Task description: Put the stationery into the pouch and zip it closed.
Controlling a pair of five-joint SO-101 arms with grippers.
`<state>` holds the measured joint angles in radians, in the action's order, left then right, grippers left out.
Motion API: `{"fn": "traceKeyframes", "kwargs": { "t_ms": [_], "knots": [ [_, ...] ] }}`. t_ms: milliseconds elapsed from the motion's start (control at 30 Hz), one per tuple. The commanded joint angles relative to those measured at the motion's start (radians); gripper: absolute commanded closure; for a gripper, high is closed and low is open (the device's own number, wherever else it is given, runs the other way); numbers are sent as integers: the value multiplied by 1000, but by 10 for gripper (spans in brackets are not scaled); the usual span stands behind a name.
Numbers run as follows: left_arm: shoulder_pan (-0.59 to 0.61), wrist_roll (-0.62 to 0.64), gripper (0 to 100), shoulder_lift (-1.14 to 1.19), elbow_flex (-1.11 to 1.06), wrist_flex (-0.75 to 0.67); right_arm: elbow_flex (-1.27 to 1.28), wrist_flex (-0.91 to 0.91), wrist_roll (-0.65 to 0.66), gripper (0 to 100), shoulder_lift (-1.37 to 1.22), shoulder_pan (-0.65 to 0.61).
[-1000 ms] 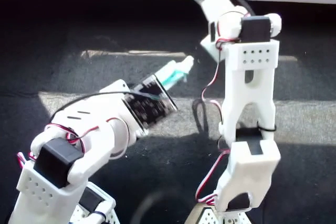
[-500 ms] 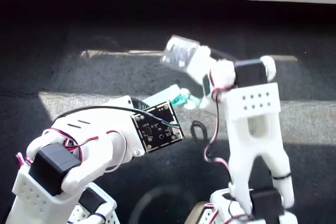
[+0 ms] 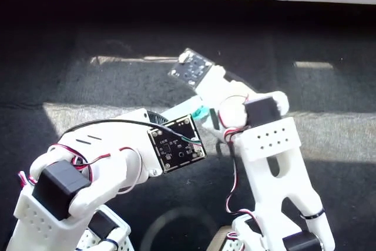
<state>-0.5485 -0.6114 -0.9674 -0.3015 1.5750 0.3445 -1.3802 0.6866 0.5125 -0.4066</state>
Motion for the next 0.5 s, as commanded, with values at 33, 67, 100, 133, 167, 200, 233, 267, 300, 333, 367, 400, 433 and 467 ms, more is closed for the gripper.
{"fn": "traceKeyframes", "kwargs": {
  "t_ms": [33, 67, 100, 133, 167, 200, 233, 267, 300, 333, 367, 400, 433, 467],
  "knots": [
    [-12, -8, 993, -22, 53, -2, 35, 114, -23, 741, 25, -21],
    [-12, -8, 993, -22, 53, -2, 44, 145, -23, 741, 25, -19],
    [-12, -8, 993, -22, 53, -2, 56, 176, -21, 741, 25, -19],
    [-12, -8, 993, -22, 53, -2, 68, 208, -17, 741, 25, -19],
    [-12, -8, 993, -22, 53, -2, 81, 234, -15, 742, 25, -21],
    [-12, -8, 993, -22, 53, -3, 91, 260, -8, 743, 25, -21],
    [-12, -8, 993, -22, 53, -3, 101, 277, 18, 744, 25, -22],
    [-12, -8, 993, -22, 53, -3, 110, 289, 55, 755, 25, -22],
    [-12, -8, 993, -22, 53, -3, 122, 302, 94, 776, 25, -22],
    [-12, -8, 993, -22, 53, -3, 134, 315, 133, 803, 25, -22],
    [-12, -8, 993, -22, 53, -3, 148, 328, 169, 831, 25, -22],
    [-12, -8, 993, -22, 53, -3, 160, 341, 199, 865, 25, -22],
    [-12, -8, 993, -22, 53, -3, 168, 352, 222, 906, 25, -21],
    [-12, -8, 993, -22, 53, -3, 171, 358, 235, 961, 25, -18]
  ]
}}
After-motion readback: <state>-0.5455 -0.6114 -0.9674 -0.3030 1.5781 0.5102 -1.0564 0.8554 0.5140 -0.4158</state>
